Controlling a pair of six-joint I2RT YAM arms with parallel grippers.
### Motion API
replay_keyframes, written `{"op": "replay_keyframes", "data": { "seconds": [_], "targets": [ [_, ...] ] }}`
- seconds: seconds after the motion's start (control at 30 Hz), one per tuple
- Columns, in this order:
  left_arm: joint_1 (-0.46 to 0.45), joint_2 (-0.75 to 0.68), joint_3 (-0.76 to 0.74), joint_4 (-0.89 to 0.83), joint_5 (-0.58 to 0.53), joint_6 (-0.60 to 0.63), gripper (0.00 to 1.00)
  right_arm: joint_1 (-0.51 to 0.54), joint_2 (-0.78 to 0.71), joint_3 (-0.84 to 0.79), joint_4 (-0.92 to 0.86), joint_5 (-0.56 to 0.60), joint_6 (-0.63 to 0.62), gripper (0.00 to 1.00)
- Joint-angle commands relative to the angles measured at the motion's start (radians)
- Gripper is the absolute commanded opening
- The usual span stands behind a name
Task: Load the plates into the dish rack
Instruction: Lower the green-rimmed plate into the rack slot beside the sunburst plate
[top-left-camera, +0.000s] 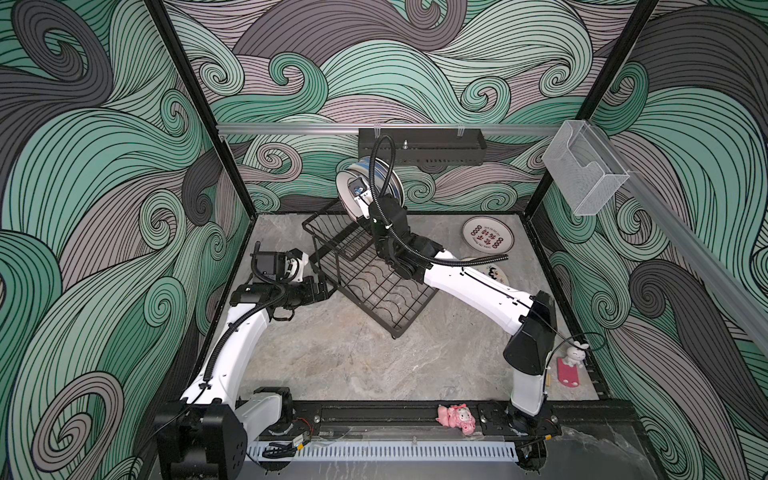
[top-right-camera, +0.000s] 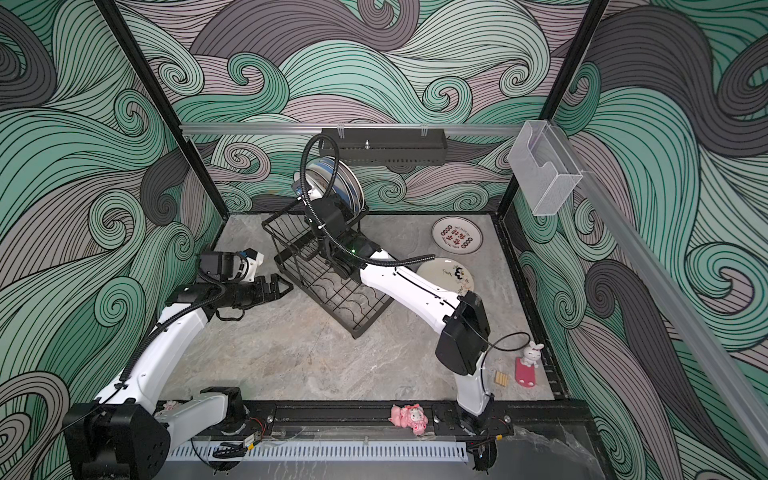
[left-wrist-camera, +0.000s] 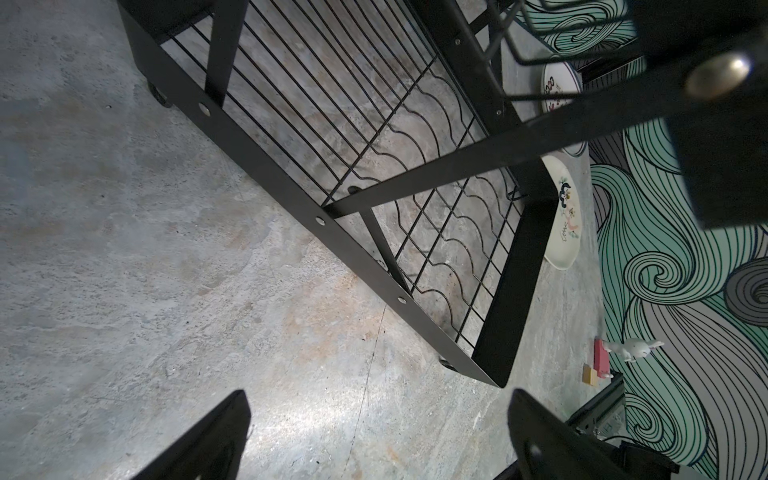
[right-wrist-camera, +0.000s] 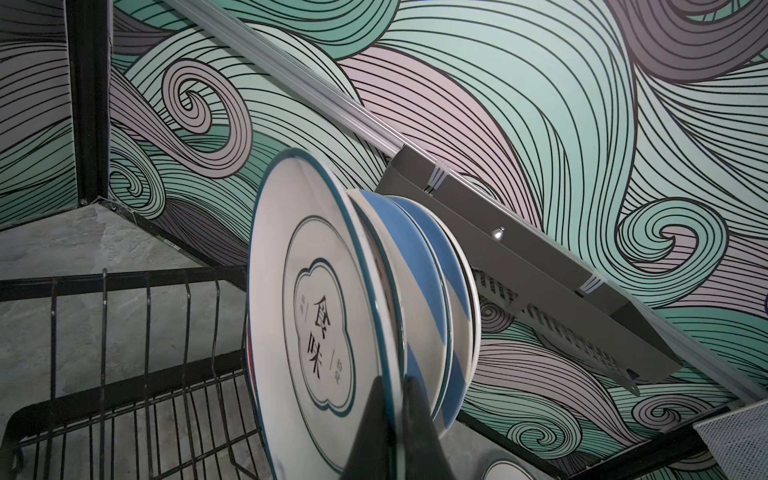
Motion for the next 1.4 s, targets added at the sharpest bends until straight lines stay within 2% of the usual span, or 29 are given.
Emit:
{"op": "replay_keyframes", "data": {
  "seconds": [0.0, 0.9, 1.13, 1.37],
  "targets": [
    [0.009, -0.005, -0.002, 0.02, 0.023, -0.006, 0.99, -0.003, -0.006, 0.027, 0.047, 0.005, 0.03, 0.0],
    [0.022, -0.002, -0.005, 0.025, 0.047, -0.004, 0.99, -0.01, 0.101, 0.134, -0.057, -0.008, 0.057, 0.0],
    [0.025, -0.001, -0.005, 0.028, 0.05, -0.004, 0.99, -0.009, 0.098, 0.154, -0.077, -0.016, 0.052, 0.15],
    [0.027, -0.001, -0.005, 0.031, 0.055, -0.004, 0.99, -0.007, 0.088, 0.204, -0.156, -0.031, 0.063, 0.36]
  ]
}}
